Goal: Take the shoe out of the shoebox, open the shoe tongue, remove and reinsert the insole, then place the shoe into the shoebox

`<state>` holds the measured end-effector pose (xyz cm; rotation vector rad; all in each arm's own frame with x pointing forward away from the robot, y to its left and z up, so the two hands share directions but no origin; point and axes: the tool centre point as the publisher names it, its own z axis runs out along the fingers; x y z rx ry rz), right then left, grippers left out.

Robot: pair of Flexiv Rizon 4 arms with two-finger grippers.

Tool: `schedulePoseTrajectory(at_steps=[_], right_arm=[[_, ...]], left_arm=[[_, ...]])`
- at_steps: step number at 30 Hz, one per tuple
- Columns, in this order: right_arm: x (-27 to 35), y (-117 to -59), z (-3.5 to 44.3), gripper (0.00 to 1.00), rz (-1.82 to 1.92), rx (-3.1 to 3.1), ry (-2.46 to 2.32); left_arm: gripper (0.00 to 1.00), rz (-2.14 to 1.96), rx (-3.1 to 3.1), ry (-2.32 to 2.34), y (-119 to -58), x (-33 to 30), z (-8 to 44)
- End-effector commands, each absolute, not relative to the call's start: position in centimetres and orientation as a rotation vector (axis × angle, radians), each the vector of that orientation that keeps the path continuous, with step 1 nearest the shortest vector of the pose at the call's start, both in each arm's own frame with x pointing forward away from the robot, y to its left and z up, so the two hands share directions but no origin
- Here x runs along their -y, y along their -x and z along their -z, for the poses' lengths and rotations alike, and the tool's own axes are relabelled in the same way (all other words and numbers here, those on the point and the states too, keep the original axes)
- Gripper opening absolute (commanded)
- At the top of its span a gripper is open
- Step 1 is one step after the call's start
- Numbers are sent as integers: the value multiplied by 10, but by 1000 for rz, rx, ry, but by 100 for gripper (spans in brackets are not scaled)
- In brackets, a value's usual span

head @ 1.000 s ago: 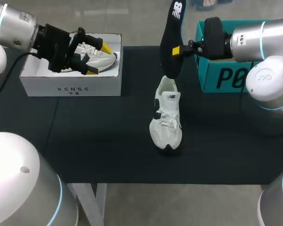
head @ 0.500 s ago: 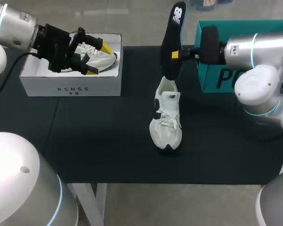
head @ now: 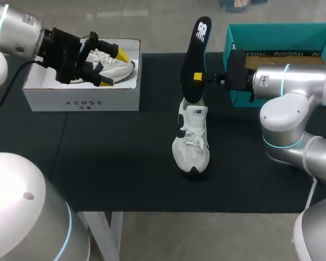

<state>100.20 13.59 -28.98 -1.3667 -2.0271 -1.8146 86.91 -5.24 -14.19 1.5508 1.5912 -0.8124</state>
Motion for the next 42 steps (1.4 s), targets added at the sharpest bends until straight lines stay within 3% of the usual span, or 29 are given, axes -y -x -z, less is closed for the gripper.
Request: schedulePoseTrajectory(at_steps=[1, 36, 37, 38, 40, 42], right_arm=[[-133, -1003, 296, 0, 1790, 2022, 1342], [-139, -945, 349, 0, 1592, 2060, 1327], [-139, -946, 347, 19, 1592, 2062, 1327], [-139, -948, 344, 29, 1596, 2068, 1323], [-138, -953, 339, 34, 1604, 2077, 1317], [-138, -959, 336, 31, 1609, 2085, 1315]], left_arm=[[100, 808, -1593, -1551, -868, 53, 142], [100, 808, -1593, -1551, -868, 53, 142], [100, 808, -1593, -1551, -868, 53, 142], [100, 808, -1593, -1551, -868, 53, 142], [100, 808, -1593, -1551, -868, 53, 142], [100, 808, -1593, -1551, -868, 53, 142]])
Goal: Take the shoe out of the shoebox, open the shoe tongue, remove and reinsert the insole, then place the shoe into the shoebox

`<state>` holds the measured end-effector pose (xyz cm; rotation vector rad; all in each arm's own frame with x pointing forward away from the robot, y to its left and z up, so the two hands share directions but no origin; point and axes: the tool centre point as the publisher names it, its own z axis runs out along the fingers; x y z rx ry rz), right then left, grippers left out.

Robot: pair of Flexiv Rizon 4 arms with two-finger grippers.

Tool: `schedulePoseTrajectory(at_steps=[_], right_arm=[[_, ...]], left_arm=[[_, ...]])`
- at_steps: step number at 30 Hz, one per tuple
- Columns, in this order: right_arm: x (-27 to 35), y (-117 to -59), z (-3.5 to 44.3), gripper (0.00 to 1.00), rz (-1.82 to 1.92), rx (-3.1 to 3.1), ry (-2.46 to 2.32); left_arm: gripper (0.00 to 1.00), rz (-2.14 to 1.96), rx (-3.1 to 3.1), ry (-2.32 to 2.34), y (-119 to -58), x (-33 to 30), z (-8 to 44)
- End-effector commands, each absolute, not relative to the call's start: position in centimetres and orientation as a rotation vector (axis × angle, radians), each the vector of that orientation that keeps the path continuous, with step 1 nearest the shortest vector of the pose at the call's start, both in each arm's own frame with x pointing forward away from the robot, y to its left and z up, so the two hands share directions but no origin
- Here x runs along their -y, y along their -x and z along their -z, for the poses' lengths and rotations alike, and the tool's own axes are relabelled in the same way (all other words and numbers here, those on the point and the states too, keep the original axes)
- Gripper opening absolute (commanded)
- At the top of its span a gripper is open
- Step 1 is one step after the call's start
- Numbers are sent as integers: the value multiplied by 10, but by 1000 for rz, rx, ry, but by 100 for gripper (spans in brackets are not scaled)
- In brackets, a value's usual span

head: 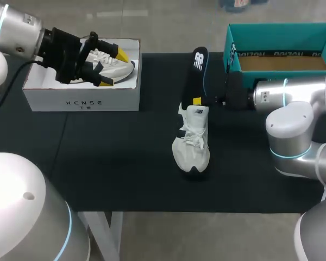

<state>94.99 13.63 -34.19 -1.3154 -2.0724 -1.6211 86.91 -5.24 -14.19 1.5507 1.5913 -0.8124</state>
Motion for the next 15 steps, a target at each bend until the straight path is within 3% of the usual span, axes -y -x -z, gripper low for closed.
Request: schedulePoseTrajectory(at_steps=[1, 5, 6, 7, 15], right_arm=[[-137, -962, 335, 31, 1610, 2090, 1315], [-134, -974, 329, 23, 1628, 2108, 1316], [-133, -975, 328, 17, 1634, 2110, 1323], [-133, -976, 328, 0, 1635, 2109, 1329], [-133, -950, 343, 0, 1570, 2095, 1352]], left_arm=[[100, 808, -1593, -1551, -868, 53, 142], [100, 808, -1593, -1551, -868, 53, 142], [100, 808, -1593, -1551, -868, 53, 142], [100, 808, -1593, -1551, -868, 53, 142], [100, 808, -1593, -1551, -868, 53, 142]])
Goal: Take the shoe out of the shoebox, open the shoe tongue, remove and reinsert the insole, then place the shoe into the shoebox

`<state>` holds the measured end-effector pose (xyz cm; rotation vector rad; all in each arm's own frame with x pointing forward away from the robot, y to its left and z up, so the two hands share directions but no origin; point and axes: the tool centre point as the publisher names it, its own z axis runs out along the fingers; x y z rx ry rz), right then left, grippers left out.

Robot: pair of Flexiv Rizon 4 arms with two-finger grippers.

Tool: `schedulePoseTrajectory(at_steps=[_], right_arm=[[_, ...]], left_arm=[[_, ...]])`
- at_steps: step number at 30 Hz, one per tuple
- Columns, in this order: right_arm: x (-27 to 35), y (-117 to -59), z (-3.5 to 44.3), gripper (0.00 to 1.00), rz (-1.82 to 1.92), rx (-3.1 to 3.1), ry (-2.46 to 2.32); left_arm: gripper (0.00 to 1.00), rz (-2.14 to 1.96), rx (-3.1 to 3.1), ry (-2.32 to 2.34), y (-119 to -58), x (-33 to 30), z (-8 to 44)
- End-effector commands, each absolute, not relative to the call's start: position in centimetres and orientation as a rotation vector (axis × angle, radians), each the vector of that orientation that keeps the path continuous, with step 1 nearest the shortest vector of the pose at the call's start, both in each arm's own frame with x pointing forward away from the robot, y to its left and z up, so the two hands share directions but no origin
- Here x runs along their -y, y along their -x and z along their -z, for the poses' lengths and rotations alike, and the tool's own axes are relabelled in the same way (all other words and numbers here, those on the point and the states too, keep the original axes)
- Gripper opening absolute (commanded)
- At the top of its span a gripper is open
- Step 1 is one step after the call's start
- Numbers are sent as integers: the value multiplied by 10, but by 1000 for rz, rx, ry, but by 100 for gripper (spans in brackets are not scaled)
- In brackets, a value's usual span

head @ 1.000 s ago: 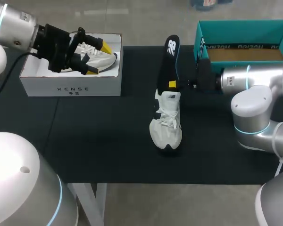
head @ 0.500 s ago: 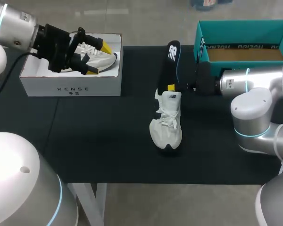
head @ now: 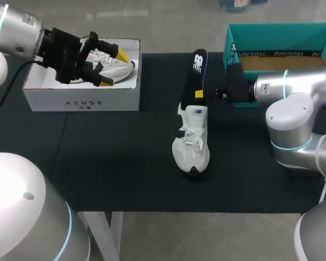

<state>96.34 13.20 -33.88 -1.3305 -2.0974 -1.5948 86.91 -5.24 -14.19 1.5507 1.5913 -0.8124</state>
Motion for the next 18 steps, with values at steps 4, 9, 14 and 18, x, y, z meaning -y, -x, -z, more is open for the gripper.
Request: schedulePoseTrajectory(at_steps=[4, 9, 14, 18], right_arm=[[-132, -936, 355, 0, 1521, 2062, 1371], [-133, -932, 356, 5, 1477, 2092, 1364], [-130, -961, 341, 29, 1538, 2089, 1362], [-130, -981, 333, 22, 1571, 2107, 1366]], left_arm=[[100, 808, -1593, -1551, -868, 53, 142], [100, 808, -1593, -1551, -868, 53, 142], [100, 808, -1593, -1551, -868, 53, 142], [100, 808, -1593, -1551, -868, 53, 142]])
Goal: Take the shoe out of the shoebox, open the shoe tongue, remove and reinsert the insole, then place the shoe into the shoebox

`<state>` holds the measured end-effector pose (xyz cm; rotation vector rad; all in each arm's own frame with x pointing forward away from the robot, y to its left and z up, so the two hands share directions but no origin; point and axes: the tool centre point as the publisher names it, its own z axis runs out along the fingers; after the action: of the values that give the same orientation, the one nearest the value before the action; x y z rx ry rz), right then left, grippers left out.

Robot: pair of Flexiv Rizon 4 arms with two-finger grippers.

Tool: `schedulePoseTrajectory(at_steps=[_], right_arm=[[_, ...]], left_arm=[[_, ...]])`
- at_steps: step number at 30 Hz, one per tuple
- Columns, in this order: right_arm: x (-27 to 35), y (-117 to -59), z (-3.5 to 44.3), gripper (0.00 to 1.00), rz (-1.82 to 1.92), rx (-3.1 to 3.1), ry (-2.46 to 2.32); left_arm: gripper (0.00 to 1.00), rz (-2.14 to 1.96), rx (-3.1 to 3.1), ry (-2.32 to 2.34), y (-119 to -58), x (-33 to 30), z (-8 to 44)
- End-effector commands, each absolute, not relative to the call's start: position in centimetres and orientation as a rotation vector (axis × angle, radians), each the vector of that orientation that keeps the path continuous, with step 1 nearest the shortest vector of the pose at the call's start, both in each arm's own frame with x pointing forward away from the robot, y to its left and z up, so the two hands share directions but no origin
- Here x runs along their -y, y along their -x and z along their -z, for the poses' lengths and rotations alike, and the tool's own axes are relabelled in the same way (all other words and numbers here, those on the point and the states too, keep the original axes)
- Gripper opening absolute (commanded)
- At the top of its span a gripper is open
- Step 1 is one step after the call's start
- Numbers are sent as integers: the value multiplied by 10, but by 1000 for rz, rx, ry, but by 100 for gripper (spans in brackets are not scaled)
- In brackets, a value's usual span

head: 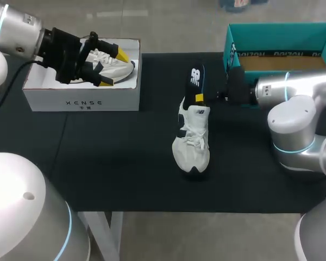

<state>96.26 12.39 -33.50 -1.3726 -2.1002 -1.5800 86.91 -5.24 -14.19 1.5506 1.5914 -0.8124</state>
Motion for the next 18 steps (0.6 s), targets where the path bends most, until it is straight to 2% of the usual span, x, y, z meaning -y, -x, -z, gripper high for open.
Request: schedulePoseTrajectory(at_steps=[1, 4, 18], right_arm=[[-130, -983, 332, 20, 1574, 2109, 1367], [-131, -984, 333, 0, 1583, 2104, 1374], [-136, -916, 364, 0, 1417, 2090, 1397]], left_arm=[[100, 808, -1593, -1551, -868, 53, 142], [100, 808, -1593, -1551, -868, 53, 142], [100, 808, -1593, -1551, -868, 53, 142]])
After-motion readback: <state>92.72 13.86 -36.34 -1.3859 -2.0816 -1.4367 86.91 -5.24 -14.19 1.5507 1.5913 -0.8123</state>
